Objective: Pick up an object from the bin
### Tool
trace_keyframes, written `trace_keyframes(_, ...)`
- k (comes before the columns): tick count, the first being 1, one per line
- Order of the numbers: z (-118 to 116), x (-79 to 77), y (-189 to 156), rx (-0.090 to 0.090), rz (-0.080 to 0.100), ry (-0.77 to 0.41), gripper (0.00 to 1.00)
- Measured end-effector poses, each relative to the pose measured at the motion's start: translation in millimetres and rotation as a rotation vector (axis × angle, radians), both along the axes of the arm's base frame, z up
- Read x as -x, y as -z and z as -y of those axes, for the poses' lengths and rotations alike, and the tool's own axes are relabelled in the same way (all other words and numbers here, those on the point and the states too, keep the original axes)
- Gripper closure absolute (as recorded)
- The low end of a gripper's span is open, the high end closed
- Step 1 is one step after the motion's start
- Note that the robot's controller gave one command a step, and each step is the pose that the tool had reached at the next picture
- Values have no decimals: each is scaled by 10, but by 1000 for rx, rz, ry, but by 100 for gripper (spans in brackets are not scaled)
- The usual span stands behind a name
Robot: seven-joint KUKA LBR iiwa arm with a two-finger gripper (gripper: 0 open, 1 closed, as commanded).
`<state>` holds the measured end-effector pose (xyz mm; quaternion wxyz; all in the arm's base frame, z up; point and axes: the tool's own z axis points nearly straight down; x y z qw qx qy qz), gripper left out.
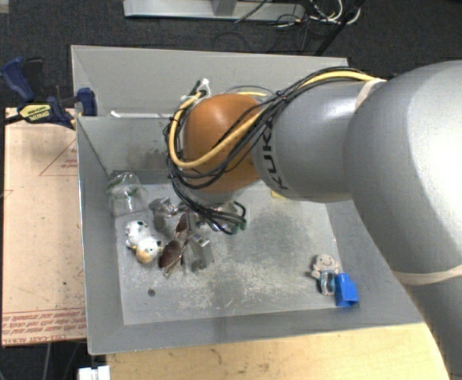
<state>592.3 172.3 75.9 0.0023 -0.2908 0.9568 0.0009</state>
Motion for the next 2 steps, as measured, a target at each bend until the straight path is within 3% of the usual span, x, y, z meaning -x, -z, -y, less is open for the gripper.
trace_keyframes(1, 321, -45, 225, 4, 4, -54, 100)
trace_keyframes(2, 296, -46, 217, 4, 5, -63, 100)
